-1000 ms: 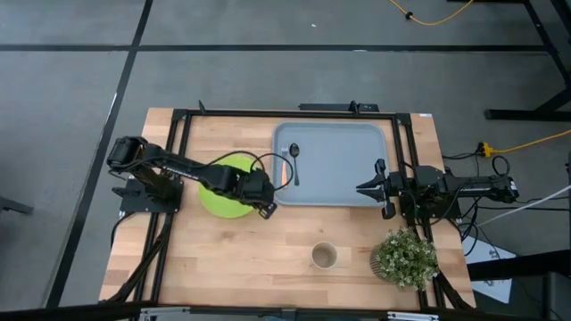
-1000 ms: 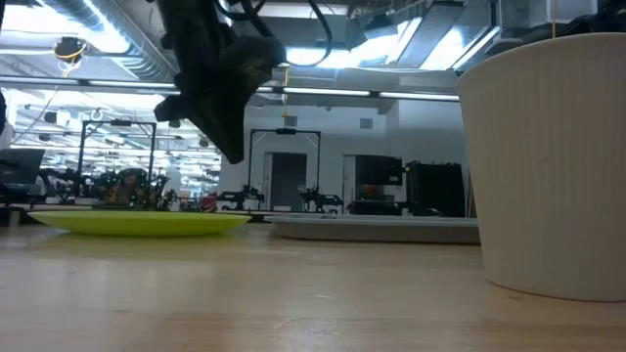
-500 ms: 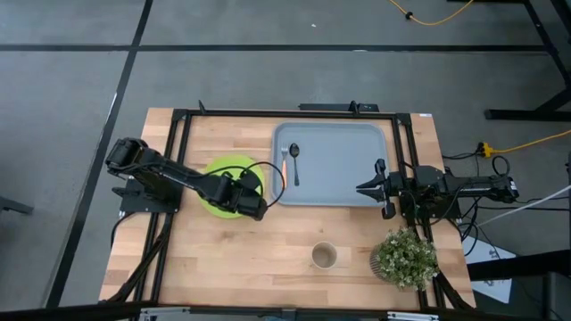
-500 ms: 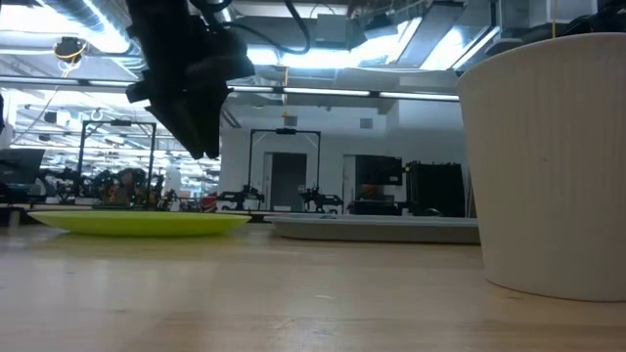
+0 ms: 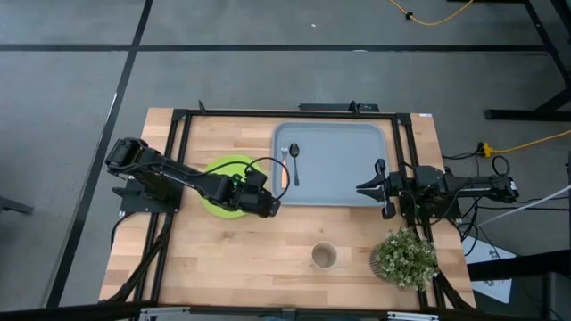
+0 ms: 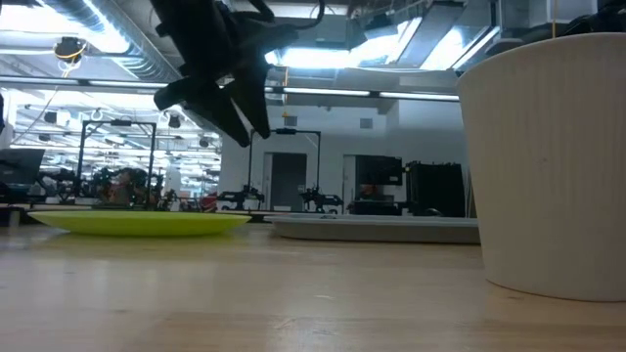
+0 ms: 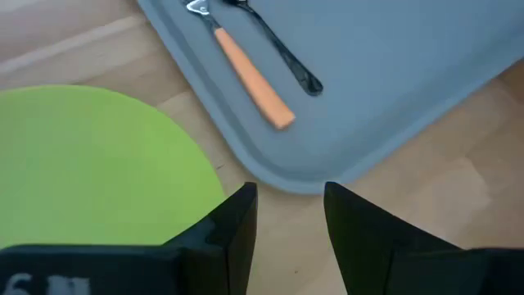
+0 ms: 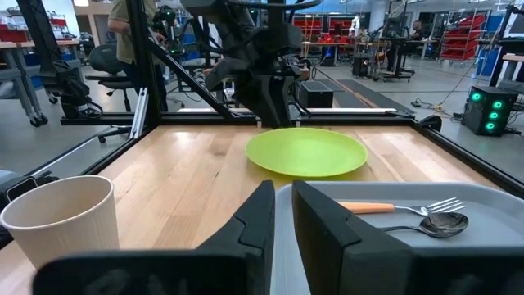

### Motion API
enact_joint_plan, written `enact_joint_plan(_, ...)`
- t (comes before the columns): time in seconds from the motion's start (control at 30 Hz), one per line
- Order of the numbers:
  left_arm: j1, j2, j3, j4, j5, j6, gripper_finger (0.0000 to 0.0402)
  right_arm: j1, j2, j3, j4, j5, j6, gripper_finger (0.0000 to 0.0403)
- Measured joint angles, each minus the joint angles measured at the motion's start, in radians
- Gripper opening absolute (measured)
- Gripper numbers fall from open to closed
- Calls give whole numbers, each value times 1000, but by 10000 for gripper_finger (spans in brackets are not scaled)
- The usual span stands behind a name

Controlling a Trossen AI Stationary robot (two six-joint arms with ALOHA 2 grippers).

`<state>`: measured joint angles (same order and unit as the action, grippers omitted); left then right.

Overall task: Pick and place plate/cup/fork/spoon on tray
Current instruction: Put the green plate on the light blue tray to the right of the black spoon

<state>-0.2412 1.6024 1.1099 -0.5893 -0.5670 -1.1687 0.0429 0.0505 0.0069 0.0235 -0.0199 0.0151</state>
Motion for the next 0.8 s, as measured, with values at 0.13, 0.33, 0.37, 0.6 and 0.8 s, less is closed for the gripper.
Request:
enact_joint_plan(0.13,10,0,0,25,-18,0,137,0,0,0,0,0,2,51)
enact_joint_plan(0.33,13,17,0,108,-13,72,135,0,0,0,0,0,2,51)
enact_joint_plan(0.37,4,32,3,138,-11,105,133,0,0,0,0,0,2,51)
enact_joint_plan(0.6,-62,66,0,86,15,184,132,0,3,0,0,0,-4,51)
enact_joint_plan(0.8,-128,82,0,-72,118,200,131,0,11,0,-2,0,-24,51)
